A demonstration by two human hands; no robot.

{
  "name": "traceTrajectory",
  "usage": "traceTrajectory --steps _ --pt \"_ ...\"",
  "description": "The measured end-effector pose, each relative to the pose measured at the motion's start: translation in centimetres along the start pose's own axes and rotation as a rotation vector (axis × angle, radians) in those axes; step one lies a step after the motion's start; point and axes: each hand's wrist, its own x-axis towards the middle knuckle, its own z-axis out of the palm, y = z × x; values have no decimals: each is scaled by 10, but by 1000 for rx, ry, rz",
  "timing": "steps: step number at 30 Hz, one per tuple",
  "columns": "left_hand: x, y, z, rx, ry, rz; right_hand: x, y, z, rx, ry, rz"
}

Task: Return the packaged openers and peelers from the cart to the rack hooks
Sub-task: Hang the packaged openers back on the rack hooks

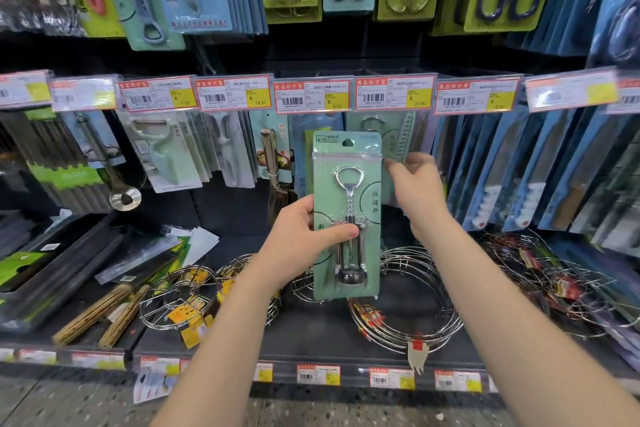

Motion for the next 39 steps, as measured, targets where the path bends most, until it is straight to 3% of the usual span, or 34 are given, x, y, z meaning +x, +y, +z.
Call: traceTrajectory --steps 5,8,11,19,28,32,39 --pt "5 -9 7 4 -13 -5 -39 8 -8 364 -349 128" --pt "6 -10 12 -11 -30 3 -46 10 -22 480 -332 106" --pt "6 -9 17 -57 -44 -7 -51 12 -32 395 -412 75" --pt "9 -14 26 86 -146 -30 -30 -5 -32 315 -271 -45" --pt "5 -9 17 53 -172 -22 -10 -17 -27 346 -295 -86" --pt "6 -12 19 175 -92 4 -4 -19 -27 381 -283 -60" --pt "8 -14 26 149 -4 84 5 -27 -22 399 -287 -50"
